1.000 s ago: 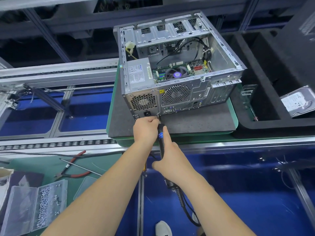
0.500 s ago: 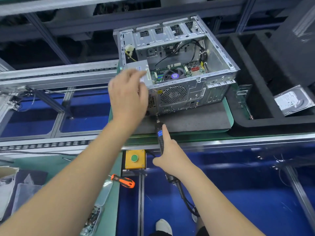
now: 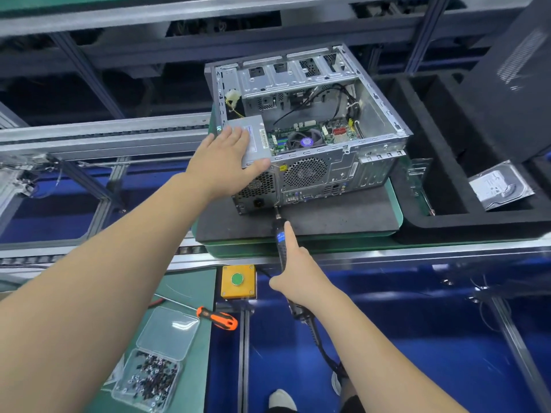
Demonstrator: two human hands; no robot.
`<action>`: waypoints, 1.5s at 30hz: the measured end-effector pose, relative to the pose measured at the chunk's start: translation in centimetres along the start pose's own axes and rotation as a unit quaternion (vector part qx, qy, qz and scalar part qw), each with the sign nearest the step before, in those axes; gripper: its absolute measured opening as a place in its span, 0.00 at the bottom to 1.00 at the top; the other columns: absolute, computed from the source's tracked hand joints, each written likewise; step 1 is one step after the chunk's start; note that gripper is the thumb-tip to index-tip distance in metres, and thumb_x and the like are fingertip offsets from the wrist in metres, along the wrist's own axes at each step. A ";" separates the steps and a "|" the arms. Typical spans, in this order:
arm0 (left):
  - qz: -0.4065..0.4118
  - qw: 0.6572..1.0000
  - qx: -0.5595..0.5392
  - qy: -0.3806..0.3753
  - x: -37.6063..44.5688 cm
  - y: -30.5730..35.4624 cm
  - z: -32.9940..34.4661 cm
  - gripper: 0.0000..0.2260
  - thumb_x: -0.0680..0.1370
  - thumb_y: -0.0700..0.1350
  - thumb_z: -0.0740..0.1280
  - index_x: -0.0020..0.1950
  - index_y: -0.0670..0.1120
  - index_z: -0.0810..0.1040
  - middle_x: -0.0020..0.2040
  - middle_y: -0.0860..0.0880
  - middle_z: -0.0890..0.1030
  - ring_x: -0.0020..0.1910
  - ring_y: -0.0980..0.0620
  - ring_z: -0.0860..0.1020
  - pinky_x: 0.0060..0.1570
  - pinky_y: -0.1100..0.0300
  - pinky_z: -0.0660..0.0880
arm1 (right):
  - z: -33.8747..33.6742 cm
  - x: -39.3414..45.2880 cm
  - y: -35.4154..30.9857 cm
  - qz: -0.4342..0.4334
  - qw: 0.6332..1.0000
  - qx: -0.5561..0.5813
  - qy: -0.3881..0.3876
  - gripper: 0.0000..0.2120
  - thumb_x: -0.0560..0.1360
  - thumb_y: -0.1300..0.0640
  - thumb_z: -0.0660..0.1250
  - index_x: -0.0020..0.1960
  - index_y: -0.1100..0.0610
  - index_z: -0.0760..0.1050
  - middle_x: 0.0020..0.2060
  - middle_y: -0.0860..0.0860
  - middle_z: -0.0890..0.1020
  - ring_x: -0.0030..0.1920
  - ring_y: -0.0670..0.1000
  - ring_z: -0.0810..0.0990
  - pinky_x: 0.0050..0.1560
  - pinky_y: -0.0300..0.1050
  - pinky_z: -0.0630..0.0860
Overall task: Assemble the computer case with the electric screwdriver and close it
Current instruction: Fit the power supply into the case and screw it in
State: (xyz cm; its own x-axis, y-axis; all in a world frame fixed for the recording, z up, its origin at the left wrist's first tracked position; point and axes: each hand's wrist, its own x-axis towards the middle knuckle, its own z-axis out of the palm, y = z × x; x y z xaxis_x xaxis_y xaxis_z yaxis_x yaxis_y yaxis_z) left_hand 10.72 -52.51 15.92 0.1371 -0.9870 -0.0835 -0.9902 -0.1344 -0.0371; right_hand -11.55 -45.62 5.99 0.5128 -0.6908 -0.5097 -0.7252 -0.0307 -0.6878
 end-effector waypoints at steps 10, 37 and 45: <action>0.003 1.000 -0.008 0.001 0.1 0.0 -0.1 0.40 0.81 0.70 0.46 0.83 0.44 0.52 0.84 0.46 0.53 0.83 0.46 0.49 0.80 0.47 0.52 | -0.1 0.4 0.0 0.000 1.000 -0.014 -0.001 0.58 0.76 0.63 0.71 0.82 0.40 0.28 0.64 0.58 0.72 0.38 0.50 0.75 0.34 0.42 0.70; 0.001 0.996 -0.090 -0.003 0.2 -0.1 -0.3 0.39 0.80 0.69 0.52 0.83 0.44 0.54 0.82 0.48 0.56 0.82 0.48 0.50 0.78 0.46 0.57 | -2.5 -2.8 1.4 0.032 0.999 -0.041 -0.004 0.57 0.72 0.65 0.69 0.83 0.36 0.34 0.59 0.54 0.72 0.38 0.52 0.77 0.35 0.43 0.73; -0.074 0.993 -0.064 -0.059 0.4 2.6 -2.7 0.29 0.81 0.64 0.57 0.70 0.41 0.70 0.71 0.40 0.71 0.71 0.39 0.69 0.67 0.41 0.69 | -7.3 -6.9 2.6 0.038 0.996 0.045 0.062 0.56 0.70 0.60 0.72 0.83 0.35 0.39 0.58 0.49 0.80 0.37 0.51 0.79 0.38 0.47 0.77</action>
State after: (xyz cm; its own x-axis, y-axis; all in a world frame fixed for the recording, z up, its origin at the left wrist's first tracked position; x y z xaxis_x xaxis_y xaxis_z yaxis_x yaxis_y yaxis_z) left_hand 8.17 -53.46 18.52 0.2756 -0.9395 -0.2034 -0.9531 -0.2946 0.0693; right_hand -20.36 -46.23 11.47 0.3938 -0.7722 -0.4985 -0.7129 0.0858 -0.6960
